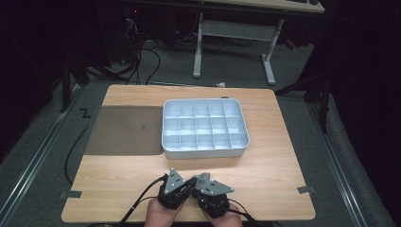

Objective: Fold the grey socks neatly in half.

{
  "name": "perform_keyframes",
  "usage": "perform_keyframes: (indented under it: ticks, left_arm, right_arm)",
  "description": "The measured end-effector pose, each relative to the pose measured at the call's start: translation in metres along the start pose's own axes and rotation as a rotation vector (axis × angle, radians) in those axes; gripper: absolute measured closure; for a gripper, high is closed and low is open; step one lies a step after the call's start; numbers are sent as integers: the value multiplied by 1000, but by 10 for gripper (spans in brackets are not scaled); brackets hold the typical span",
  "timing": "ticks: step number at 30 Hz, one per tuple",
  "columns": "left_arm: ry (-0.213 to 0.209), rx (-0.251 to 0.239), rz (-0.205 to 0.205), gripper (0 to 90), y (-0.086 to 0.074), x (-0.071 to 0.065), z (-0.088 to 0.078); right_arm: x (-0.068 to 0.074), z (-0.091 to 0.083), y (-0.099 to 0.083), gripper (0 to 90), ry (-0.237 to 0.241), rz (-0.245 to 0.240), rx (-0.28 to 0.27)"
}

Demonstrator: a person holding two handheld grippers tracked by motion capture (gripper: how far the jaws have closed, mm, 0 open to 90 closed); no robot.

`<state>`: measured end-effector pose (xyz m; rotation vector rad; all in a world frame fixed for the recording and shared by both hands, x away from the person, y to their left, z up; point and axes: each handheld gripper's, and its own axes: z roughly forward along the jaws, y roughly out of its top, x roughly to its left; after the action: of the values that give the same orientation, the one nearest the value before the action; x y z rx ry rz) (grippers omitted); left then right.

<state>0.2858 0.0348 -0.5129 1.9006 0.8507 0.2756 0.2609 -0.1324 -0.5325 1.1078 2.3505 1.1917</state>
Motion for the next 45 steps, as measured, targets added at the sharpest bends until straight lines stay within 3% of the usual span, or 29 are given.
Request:
perform_keyframes:
  ticks: [3,8,14,15,17,20,21,23,25,28,31,33,34,36,40,42,45]
  left_arm:
    - [14,35,7,900,-4,3,8]
    - [35,72,-23,900,-10,11,14]
    - [40,82,-43,900,-12,13,16]
    - [41,85,-41,900,-12,14,16]
    - [41,85,-44,900,-12,13,16]
    - [43,87,-41,900,-12,13,16]
    - [44,85,-42,900,-12,13,16]
    - [43,86,-42,900,-12,13,16]
    - [44,86,-41,900,-12,13,16]
    - [47,86,-38,900,-12,13,16]
    - [47,86,-31,900,-12,12,15]
    - [50,84,-28,900,-12,11,15]
    - [55,80,-32,900,-12,9,14]
    - [47,60,-35,882,-10,4,10]
    - [27,26,-22,874,-5,-8,6]
    - [24,35,-25,900,-6,-11,8]
    - [39,95,-25,900,-14,-10,16]
  right_arm:
    - [0,0,-1,886,2,-1,-2]
    - [-1,-1,-1,885,10,-1,-1]
    - [-2,-5,1,852,23,6,-9]
    - [-4,-17,4,831,28,12,-57]
    - [-6,-24,6,817,15,16,-78]
    - [-16,-36,10,744,-40,56,-108]
    - [-19,-37,9,716,-51,68,-102]
    - [-29,-30,4,633,-61,139,-72]
    - [-31,-25,2,623,-67,151,-54]
    - [-32,-20,1,635,-70,161,-23]
    - [-32,-14,-4,728,-77,169,22]
    - [-33,-13,-7,791,-72,175,17]
    - [-31,-13,-7,803,-78,155,20]
    - [-29,-13,-7,807,-90,135,17]
    - [-30,-13,-7,808,-83,146,18]
    - [-30,-13,-7,809,-87,138,14]
    - [-30,-13,-7,811,-80,142,13]
